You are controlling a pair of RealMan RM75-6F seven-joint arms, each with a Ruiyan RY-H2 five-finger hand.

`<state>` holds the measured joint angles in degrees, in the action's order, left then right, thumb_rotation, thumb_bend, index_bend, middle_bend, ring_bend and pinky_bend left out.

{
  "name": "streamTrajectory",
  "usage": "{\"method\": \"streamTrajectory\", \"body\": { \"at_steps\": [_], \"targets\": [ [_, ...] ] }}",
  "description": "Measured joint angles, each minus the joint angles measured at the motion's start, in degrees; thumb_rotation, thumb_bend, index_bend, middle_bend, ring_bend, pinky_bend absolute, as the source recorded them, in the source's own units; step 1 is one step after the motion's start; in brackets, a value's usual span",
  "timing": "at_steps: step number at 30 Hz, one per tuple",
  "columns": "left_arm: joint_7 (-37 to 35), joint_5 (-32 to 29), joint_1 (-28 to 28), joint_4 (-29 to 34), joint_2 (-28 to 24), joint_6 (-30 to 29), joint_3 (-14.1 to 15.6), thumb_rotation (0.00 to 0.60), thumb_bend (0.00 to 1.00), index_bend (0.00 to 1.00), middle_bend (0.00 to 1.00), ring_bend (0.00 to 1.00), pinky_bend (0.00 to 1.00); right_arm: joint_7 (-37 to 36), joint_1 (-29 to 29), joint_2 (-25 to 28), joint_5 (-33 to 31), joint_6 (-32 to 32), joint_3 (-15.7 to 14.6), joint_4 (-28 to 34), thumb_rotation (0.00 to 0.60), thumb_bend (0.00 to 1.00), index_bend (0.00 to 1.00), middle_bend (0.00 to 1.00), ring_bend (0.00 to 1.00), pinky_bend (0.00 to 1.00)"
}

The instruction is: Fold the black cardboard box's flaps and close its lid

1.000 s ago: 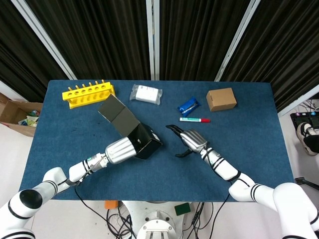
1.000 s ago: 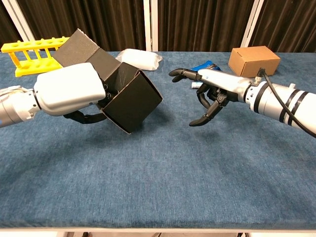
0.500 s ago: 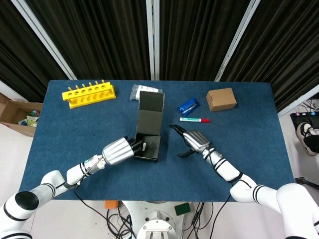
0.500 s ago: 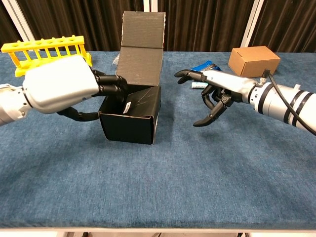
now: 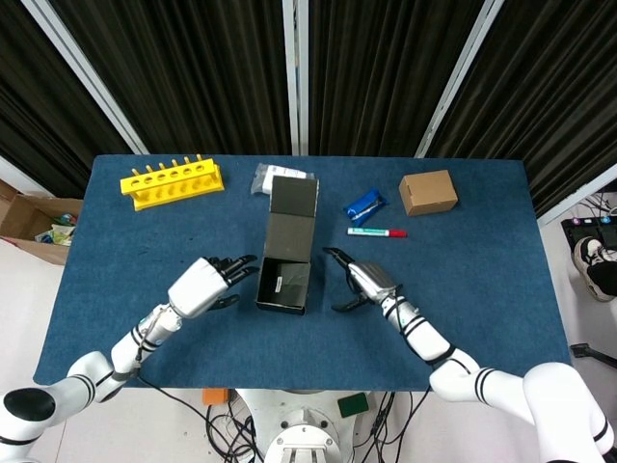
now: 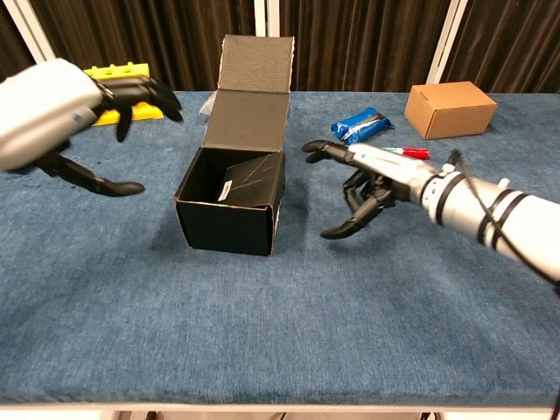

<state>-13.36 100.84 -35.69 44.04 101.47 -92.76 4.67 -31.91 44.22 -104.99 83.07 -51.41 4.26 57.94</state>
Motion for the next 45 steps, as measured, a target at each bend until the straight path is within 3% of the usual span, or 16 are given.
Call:
{"method": "streamTrajectory", "body": {
  "at_steps": [8, 18, 23, 31, 36, 39, 45],
  "targets": [
    [-5.33, -1.98, 4.42, 1.87, -0.38, -4.84, -2.01, 0.6, 0.1, 0.29, 0.28, 0.59, 0.87, 5.54, 0.96, -5.71, -2.49, 1.02, 2.84, -1.4, 0.6, 0.0, 0.0, 0.06, 0.68, 1.0],
    [-6.53, -2.5, 6.23, 3.4, -0.67, -5.33, -2.96, 0.6, 0.1, 0.29, 0.28, 0.59, 0.87, 10.07, 3.29, -12.75, -7.55, 0.6, 10.13, -7.11, 0.6, 0.0, 0.0, 0.1, 0.69, 1.0],
    [-6.78, -2.63, 6.69, 3.47, -0.66, -4.99, -3.28, 0.6, 0.1, 0.29, 0.28, 0.59, 0.88, 9.92, 3.42, -12.83, -7.99, 1.36, 10.46, -7.04, 0.6, 0.0, 0.0, 0.1, 0.69, 1.0],
    [-7.54, -4.09, 7.39, 4.05, -0.43, -1.76, -3.53, 0.6, 0.09, 0.27, 0.25, 0.6, 0.88, 10.0, 1.33, -6.44, -6.19, 0.55, 8.63, 0.04, 0.6, 0.02, 0.0, 0.11, 0.69, 1.0],
    [-10.28, -6.44, 7.54, 6.95, -1.23, 3.68, -3.57, 0.6, 0.09, 0.08, 0.13, 0.62, 0.88, 11.35, 0.45, 1.35, -5.56, 0.88, 8.09, 7.85, 0.6, 0.03, 0.0, 0.13, 0.69, 1.0],
    [-14.03, -8.57, 7.0, 9.69, -2.48, 9.53, -3.76, 0.6, 0.09, 0.01, 0.06, 0.63, 0.88, 12.38, 0.42, 6.21, -6.17, 2.92, 8.1, 12.75, 0.6, 0.03, 0.0, 0.14, 0.69, 1.0],
    [-28.05, -11.09, 3.85, 13.92, -5.44, 21.88, -3.92, 0.6, 0.09, 0.0, 0.0, 0.63, 0.88, 11.84, 1.34, 12.78, -6.9, 7.13, 8.73, 19.34, 0.6, 0.04, 0.0, 0.14, 0.69, 1.0]
  ]
}}
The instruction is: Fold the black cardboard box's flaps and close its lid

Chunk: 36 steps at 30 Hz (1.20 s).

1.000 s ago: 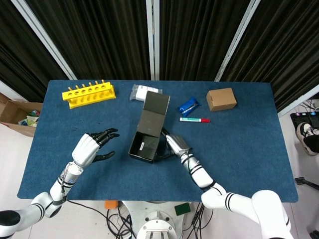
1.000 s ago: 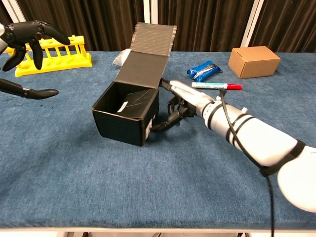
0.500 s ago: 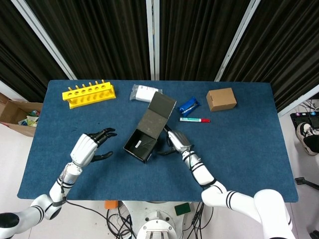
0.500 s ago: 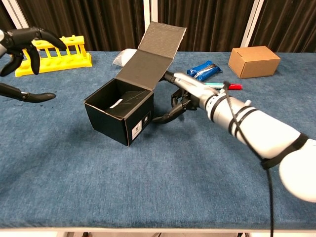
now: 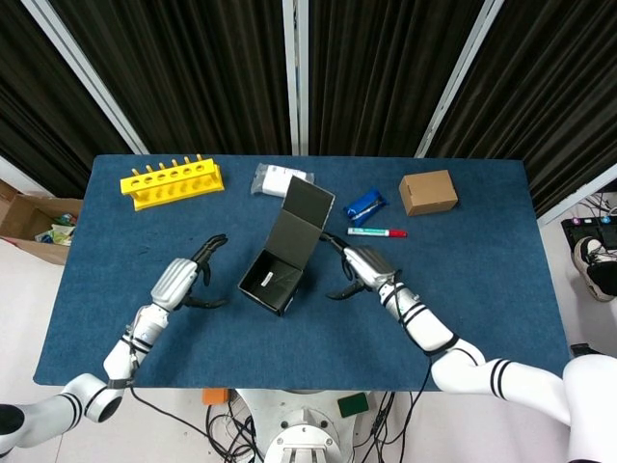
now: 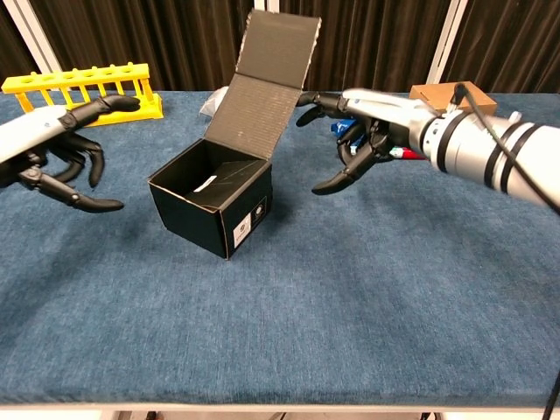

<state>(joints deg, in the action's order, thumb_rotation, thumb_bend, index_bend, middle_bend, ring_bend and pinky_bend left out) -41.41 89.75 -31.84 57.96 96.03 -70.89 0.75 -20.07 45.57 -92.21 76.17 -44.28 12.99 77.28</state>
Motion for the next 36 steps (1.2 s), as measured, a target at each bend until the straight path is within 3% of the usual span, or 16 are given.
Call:
{"method": "streamTrajectory", "body": {
  "at_steps": [7, 13, 24, 36],
  "targets": [
    [-15.82, -0.08, -5.31, -1.06, 0.08, 10.23, 0.15, 0.6, 0.09, 0.0, 0.0, 0.63, 0.88, -0.67, 0.31, 3.71, -0.8, -0.21, 1.37, 3.08, 0.6, 0.04, 0.0, 0.14, 0.68, 1.0],
    [-21.87, 1.28, -7.95, -4.18, 2.75, 12.28, 0.44, 0.6, 0.09, 0.0, 0.0, 0.63, 0.88, -0.91, 0.35, 4.52, -2.08, -0.72, 2.0, 3.62, 0.6, 0.04, 0.0, 0.14, 0.68, 1.0],
    [-27.34, 4.48, -10.81, -6.42, 4.43, 12.36, 2.22, 0.6, 0.09, 0.0, 0.0, 0.63, 0.88, -2.31, 0.1, 4.27, -2.83, -1.23, 1.84, 1.83, 0.6, 0.04, 0.0, 0.14, 0.68, 1.0],
    [-28.93, 4.48, -9.33, -5.26, 3.04, 11.8, 4.61, 0.6, 0.09, 0.0, 0.0, 0.63, 0.88, -4.69, 0.21, 3.74, -1.59, -1.1, 0.96, 0.4, 0.6, 0.04, 0.0, 0.14, 0.68, 1.0]
  ]
}}
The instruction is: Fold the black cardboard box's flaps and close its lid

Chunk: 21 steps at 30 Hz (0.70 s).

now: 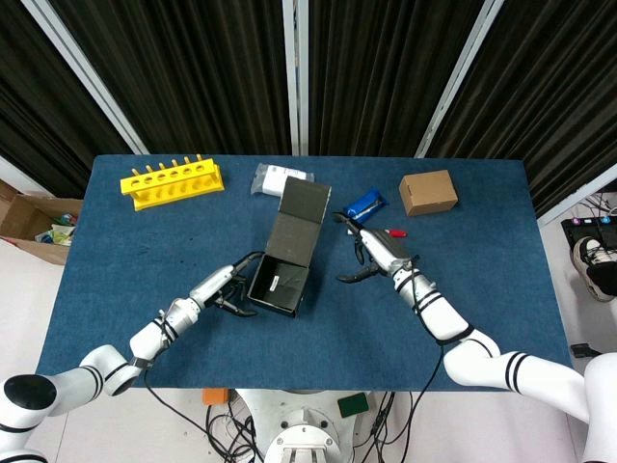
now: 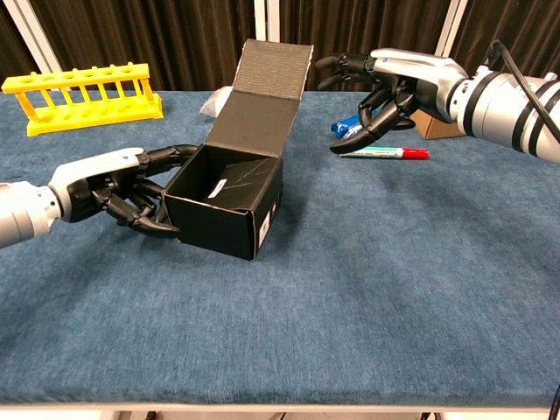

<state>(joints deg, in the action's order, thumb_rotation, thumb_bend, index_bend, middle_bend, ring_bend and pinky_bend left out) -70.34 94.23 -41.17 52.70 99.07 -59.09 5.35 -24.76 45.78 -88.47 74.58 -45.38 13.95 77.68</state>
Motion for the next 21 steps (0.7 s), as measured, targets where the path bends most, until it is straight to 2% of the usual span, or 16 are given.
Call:
{"method": "streamTrajectory", "body": {
  "at_steps": [8, 16, 19, 21],
  "targets": [
    [-1.09, -0.77, -1.13, 0.06, 1.22, 0.91, -1.13, 0.6, 0.1, 0.0, 0.0, 0.63, 0.88, -0.67, -0.05, -0.34, 0.54, -0.41, -0.43, -0.6, 0.6, 0.04, 0.0, 0.14, 0.68, 1.0],
    [-5.44, -1.64, -2.43, -1.79, 2.67, 2.76, -1.89, 0.6, 0.09, 0.0, 0.01, 0.63, 0.88, -1.27, -0.28, -0.31, 0.57, -0.61, -0.71, -0.99, 0.6, 0.04, 0.0, 0.14, 0.68, 1.0],
    [-7.04, -1.75, -2.47, -2.39, 3.3, 2.71, -1.91, 0.6, 0.09, 0.05, 0.09, 0.64, 0.88, -1.62, -0.25, -0.54, 0.61, -0.51, -0.81, -1.37, 0.6, 0.04, 0.0, 0.14, 0.68, 1.0],
    [-7.2, -1.8, -2.47, -2.99, 3.87, 2.76, -1.87, 0.6, 0.09, 0.14, 0.18, 0.66, 0.88, -2.03, -0.24, -0.74, 0.68, -0.54, -0.83, -1.66, 0.6, 0.04, 0.0, 0.14, 0.68, 1.0]
  ]
}}
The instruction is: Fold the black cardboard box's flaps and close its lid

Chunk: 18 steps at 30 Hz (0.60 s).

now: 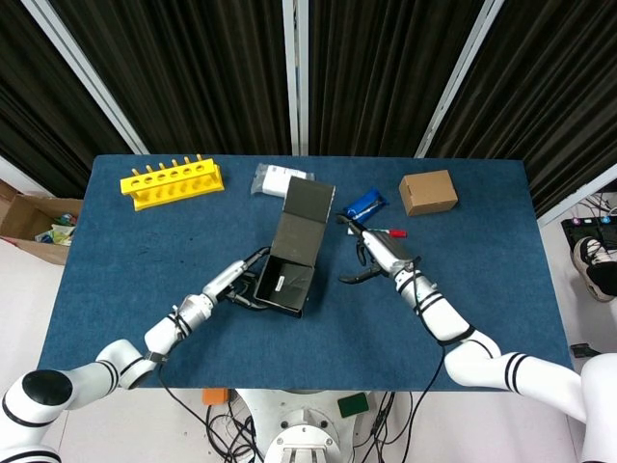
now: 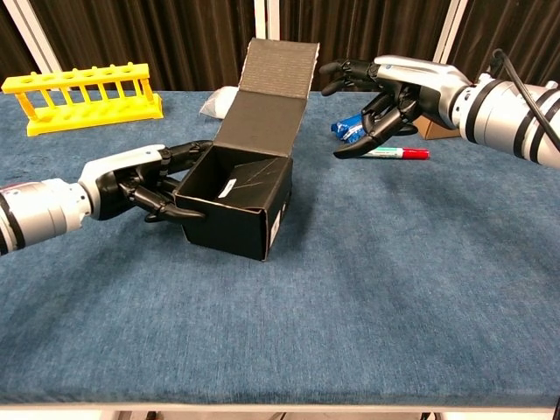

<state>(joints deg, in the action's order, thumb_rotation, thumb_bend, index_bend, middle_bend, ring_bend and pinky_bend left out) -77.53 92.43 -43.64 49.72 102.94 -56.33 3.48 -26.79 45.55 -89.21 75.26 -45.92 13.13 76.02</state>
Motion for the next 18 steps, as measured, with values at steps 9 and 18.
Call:
{"method": "streamTrajectory", "body": {
  "at_steps": [9, 18],
  "targets": [
    [3.6, -4.17, 1.3, 0.94, 1.96, 0.32, -3.0, 0.6, 0.09, 0.52, 0.5, 0.73, 0.9, 0.43, -0.52, -0.26, 1.22, -1.56, -0.75, -0.81, 0.6, 0.08, 0.0, 0.14, 0.68, 1.0],
    [5.04, -6.81, 4.94, 11.33, -5.08, -2.48, -4.63, 0.6, 0.09, 0.52, 0.5, 0.73, 0.9, 6.49, -4.17, 5.27, 4.43, -7.66, -3.43, 2.85, 0.6, 0.18, 0.0, 0.14, 0.68, 1.0]
  ]
}}
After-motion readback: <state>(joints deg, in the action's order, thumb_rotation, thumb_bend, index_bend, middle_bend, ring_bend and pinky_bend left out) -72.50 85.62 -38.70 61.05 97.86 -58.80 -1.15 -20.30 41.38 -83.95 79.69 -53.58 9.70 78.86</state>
